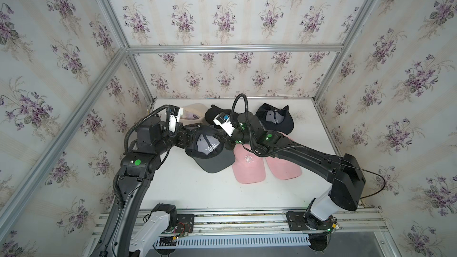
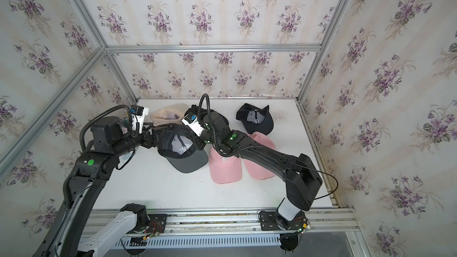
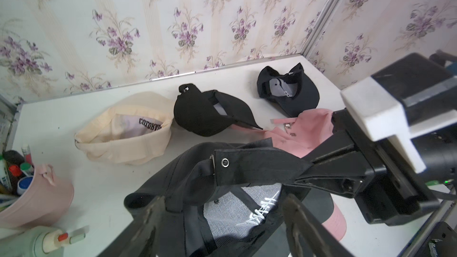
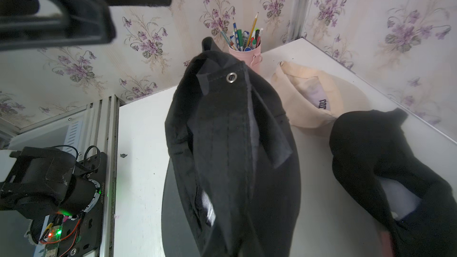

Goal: Open the adjustable buckle of the baseball cap
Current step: Pick up the baseball cap from the center of the board.

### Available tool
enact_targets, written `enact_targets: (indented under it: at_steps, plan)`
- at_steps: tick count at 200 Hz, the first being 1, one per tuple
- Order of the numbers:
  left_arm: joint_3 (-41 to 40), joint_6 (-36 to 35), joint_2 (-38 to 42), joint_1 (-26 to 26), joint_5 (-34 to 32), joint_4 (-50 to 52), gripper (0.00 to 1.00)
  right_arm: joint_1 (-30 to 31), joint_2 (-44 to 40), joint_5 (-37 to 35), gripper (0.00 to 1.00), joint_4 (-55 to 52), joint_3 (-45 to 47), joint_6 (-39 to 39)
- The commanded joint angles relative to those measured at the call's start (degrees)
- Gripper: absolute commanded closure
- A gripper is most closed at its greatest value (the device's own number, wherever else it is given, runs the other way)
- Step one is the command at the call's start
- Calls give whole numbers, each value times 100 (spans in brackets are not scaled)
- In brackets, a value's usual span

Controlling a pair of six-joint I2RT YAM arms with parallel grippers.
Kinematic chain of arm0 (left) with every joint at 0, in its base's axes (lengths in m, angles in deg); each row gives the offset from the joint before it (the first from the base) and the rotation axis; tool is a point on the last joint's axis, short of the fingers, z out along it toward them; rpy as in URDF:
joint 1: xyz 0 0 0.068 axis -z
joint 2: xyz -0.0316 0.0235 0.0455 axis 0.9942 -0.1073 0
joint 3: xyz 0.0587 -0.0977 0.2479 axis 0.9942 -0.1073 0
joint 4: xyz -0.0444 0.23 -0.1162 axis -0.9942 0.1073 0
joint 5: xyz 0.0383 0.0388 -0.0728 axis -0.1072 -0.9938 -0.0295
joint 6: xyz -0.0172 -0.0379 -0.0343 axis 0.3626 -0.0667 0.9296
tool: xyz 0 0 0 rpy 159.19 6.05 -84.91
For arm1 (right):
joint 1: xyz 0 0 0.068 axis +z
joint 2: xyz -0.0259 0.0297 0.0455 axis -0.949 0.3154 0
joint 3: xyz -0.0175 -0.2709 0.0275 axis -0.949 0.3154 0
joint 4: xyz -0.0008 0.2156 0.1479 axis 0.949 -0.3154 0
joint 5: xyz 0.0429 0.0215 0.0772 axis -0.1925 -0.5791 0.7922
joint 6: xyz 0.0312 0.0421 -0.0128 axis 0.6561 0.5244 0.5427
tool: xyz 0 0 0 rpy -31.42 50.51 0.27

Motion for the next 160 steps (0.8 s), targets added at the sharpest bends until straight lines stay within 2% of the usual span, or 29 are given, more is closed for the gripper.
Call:
enact_targets:
  at_steps: [1,36,62,96,160]
  plan:
    - [209,-267,-41,60,150,-182,24,-62,-292,-273,100,-77,91,-235]
    - [683,-560,-400,237,241,145,25,-121,-804,-526,100,-182,355,-598]
    - [889,-912,-670,719,221,318,27,-148,-1119,-665,100,-270,544,-822]
    - [1102,-1295,-1083,1267,-176,561,31,-183,-1501,-790,100,-262,834,-949]
    - [1279,-1642,-1512,1311,-182,740,40,-201,-2181,-833,100,-138,1354,-1203]
